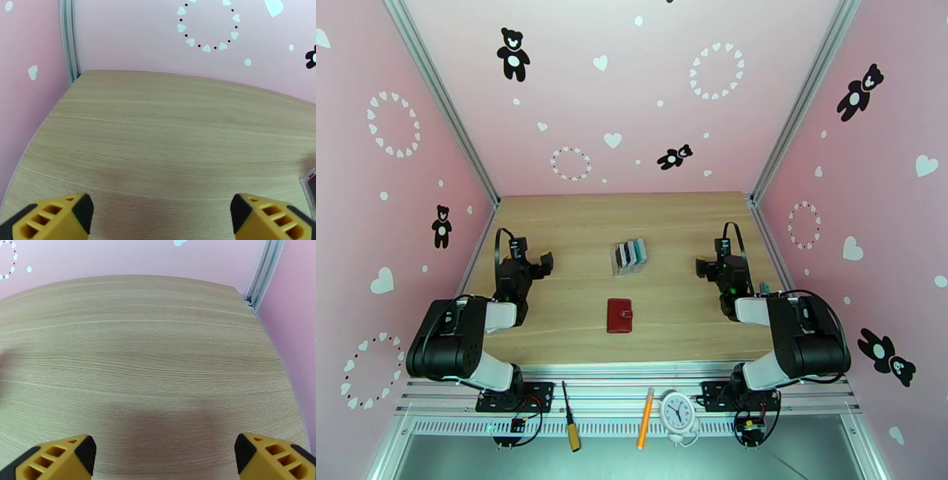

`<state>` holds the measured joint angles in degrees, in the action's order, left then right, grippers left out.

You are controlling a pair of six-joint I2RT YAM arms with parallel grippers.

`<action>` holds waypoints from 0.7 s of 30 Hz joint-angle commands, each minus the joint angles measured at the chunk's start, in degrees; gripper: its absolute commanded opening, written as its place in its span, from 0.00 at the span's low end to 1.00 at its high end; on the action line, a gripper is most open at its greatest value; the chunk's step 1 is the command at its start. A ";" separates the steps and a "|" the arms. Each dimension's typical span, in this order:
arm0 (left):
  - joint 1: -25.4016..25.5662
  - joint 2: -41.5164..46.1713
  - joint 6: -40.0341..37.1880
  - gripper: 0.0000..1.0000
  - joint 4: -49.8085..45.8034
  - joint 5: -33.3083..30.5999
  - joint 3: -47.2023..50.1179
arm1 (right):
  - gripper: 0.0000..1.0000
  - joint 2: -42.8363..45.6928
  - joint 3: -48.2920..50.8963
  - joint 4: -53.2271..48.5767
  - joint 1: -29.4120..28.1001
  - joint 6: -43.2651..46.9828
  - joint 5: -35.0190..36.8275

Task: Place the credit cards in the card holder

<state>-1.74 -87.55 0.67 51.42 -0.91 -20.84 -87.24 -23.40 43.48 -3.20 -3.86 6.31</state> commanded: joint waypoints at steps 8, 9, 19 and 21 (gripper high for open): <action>0.07 -0.07 0.37 0.98 -1.19 -0.92 -0.74 | 0.99 -0.70 -0.77 1.14 0.04 0.26 -0.81; 0.07 -0.08 0.35 0.98 -1.15 -0.90 -0.78 | 0.99 -0.69 -0.77 1.09 0.04 0.25 -0.86; -0.02 -0.05 0.45 0.98 -1.15 -0.84 -0.82 | 0.99 -0.76 -0.89 0.97 0.07 0.30 -0.86; -0.02 -0.03 0.49 0.98 -1.16 -0.74 -0.79 | 0.99 -0.81 -0.95 0.98 0.13 0.31 -0.94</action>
<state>-1.74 -87.55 0.67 51.42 -0.89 -20.84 -87.24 -23.42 43.46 -3.20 -3.88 5.82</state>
